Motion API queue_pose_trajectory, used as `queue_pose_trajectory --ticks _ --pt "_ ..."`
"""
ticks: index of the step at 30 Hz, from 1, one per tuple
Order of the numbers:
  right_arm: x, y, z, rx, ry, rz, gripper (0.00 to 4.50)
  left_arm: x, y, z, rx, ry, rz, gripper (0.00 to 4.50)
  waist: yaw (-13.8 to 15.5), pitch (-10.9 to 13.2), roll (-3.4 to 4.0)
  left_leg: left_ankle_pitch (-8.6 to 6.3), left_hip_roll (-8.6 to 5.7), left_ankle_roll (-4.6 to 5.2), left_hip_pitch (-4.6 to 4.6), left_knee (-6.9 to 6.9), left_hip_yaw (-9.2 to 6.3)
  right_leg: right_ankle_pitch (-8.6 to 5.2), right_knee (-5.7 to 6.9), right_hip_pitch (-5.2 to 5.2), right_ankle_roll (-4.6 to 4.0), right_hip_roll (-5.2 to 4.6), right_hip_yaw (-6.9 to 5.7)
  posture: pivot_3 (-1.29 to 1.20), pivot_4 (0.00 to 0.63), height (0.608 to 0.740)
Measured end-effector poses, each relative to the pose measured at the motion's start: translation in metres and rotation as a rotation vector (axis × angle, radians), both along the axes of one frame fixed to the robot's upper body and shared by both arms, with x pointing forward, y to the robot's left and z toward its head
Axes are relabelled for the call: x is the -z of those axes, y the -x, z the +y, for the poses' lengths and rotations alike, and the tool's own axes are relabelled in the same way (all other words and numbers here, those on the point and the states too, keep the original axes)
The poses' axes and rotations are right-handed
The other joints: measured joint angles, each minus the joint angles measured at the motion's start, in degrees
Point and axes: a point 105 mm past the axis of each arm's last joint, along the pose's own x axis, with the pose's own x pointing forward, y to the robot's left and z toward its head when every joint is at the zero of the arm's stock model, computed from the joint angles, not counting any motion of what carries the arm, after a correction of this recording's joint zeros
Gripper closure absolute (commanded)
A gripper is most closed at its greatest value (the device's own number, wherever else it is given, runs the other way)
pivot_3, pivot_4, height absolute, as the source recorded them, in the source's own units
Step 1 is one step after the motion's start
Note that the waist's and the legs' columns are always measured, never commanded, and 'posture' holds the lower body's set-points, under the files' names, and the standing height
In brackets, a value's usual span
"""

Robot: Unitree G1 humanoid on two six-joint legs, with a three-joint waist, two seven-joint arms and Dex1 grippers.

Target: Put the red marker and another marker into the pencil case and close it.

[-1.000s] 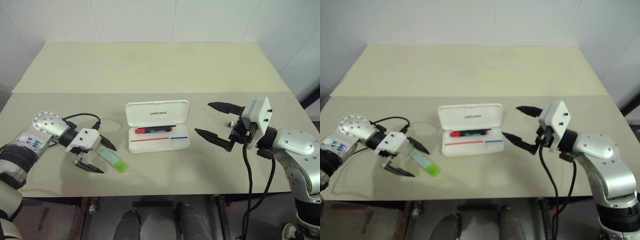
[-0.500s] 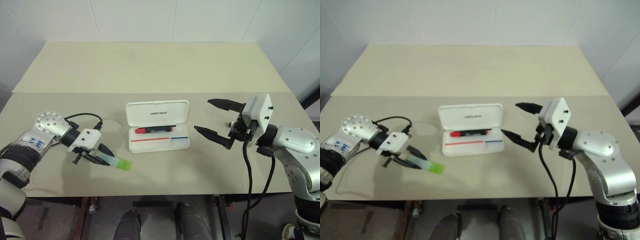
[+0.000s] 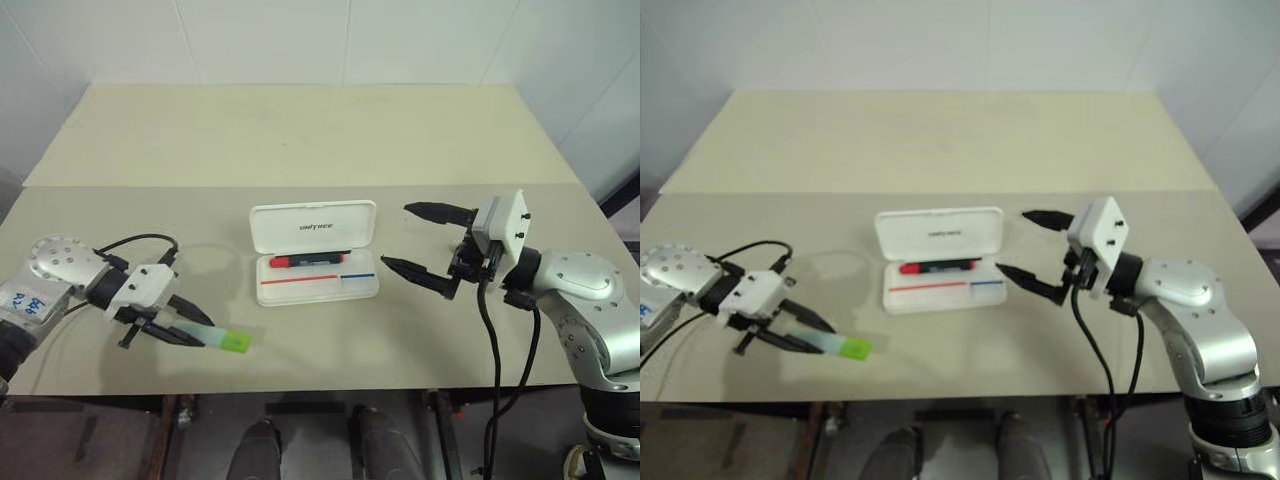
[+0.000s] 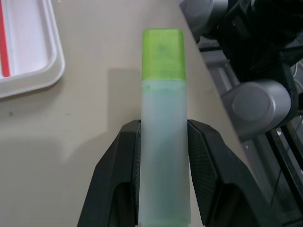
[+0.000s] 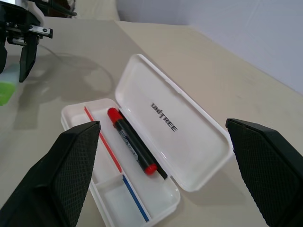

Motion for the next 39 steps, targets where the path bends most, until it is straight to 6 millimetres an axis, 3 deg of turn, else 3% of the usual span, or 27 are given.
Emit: queue_pose_trajectory --ticks 8,19,33,39 --pt "0.003 0.000 -0.001 0.002 0.001 0.000 0.00 -0.019 -0.004 -0.011 -0.065 0.152 -0.023 3.50 0.31 0.00 0.00 0.00 0.00 0.00 0.00 0.00 0.00 0.00 0.00 0.01 0.00 0.00 -0.01 0.00 0.150 0.740" --pt "0.011 0.003 -0.002 0.022 -0.003 0.023 0.00 -0.014 -0.001 -0.041 -0.039 0.263 0.023 3.50 0.27 0.00 0.00 0.00 -0.01 0.00 0.02 0.05 0.00 0.01 0.03 0.01 0.01 0.00 0.00 0.00 0.150 0.740" --pt "0.024 0.011 -0.003 0.045 0.001 0.067 0.00 -0.014 -0.044 -0.098 -0.138 0.332 -0.077 3.50 0.31 -0.01 -0.01 0.01 -0.02 0.00 0.04 0.06 -0.06 0.17 0.02 0.05 0.31 0.00 -0.01 0.00 0.150 0.740" --pt "0.026 0.015 -0.003 0.051 0.000 0.069 0.00 -0.010 -0.053 -0.108 -0.163 0.321 -0.105 3.50 0.43 -0.01 -0.01 0.01 -0.03 0.00 0.04 0.07 -0.06 0.17 0.03 0.06 0.31 0.00 -0.01 0.00 0.150 0.740"
